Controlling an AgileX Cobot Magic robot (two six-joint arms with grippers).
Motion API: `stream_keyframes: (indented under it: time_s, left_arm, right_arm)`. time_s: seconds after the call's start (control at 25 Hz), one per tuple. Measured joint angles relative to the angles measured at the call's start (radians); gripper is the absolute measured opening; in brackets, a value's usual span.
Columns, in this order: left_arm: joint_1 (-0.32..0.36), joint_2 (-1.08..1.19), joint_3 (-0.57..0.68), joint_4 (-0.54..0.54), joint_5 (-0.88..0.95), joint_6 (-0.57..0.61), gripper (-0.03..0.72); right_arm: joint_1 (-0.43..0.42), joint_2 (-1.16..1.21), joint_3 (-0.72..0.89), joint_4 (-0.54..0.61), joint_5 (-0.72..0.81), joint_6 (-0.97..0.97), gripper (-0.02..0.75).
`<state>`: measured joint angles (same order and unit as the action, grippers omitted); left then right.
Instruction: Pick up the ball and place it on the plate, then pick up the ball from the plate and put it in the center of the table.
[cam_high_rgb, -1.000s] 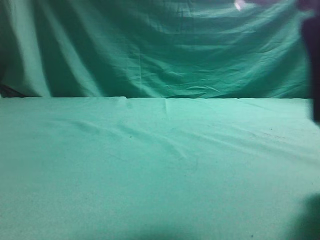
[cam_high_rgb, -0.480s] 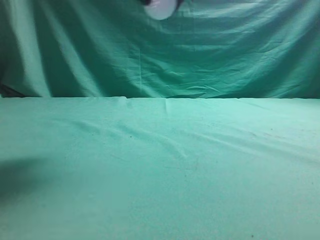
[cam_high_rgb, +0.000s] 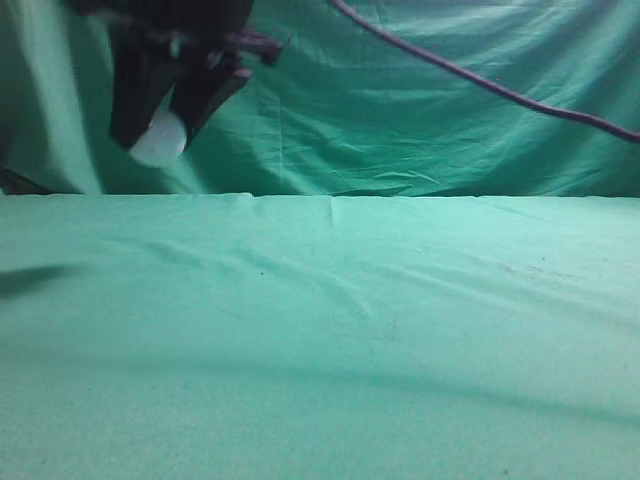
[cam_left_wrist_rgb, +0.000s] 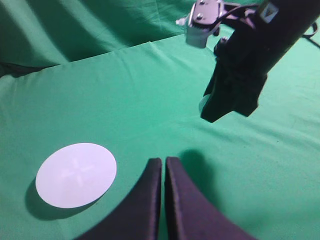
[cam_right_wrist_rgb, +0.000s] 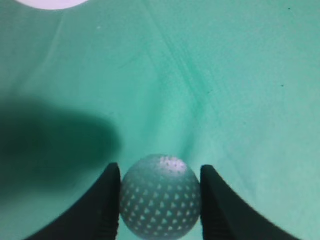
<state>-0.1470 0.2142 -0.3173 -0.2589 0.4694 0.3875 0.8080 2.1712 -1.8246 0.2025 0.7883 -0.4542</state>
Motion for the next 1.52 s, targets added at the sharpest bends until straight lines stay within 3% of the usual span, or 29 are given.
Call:
stream_keyframes:
  time_s: [0.36, 0.72, 0.76, 0.88, 1.08, 1.32, 1.4, 1.52]
  left_arm:
    - [0.0, 0.0, 0.0, 0.006, 0.0, 0.0, 0.0]
    - [0.0, 0.0, 0.0, 0.006, 0.0, 0.0, 0.0]
    - [0.0, 0.0, 0.0, 0.006, 0.0, 0.0, 0.0]
    - [0.0, 0.0, 0.0, 0.006, 0.0, 0.0, 0.0]
    - [0.0, 0.0, 0.0, 0.008, 0.0, 0.0, 0.0]
    - [0.0, 0.0, 0.0, 0.008, 0.0, 0.0, 0.0]
    - [0.0, 0.0, 0.0, 0.008, 0.0, 0.0, 0.0]
    - [0.0, 0.0, 0.0, 0.008, 0.0, 0.0, 0.0]
  right_arm:
    - [0.0, 0.109, -0.061, -0.09, -0.04, -0.001, 0.331]
    - [0.0, 0.134, -0.061, -0.107, -0.054, 0.002, 0.331]
    - [0.0, 0.134, -0.063, -0.107, -0.054, 0.007, 0.406]
    - [0.0, 0.128, -0.081, -0.107, -0.033, 0.029, 0.516]
    - [0.0, 0.037, -0.208, -0.112, 0.152, 0.102, 0.516]
    - [0.0, -0.098, -0.408, -0.146, 0.443, 0.203, 0.077]
    - [0.0, -0.147, -0.436, -0.168, 0.463, 0.231, 0.0]
    - [0.0, -0.238, -0.44, -0.216, 0.479, 0.28, 0.0]
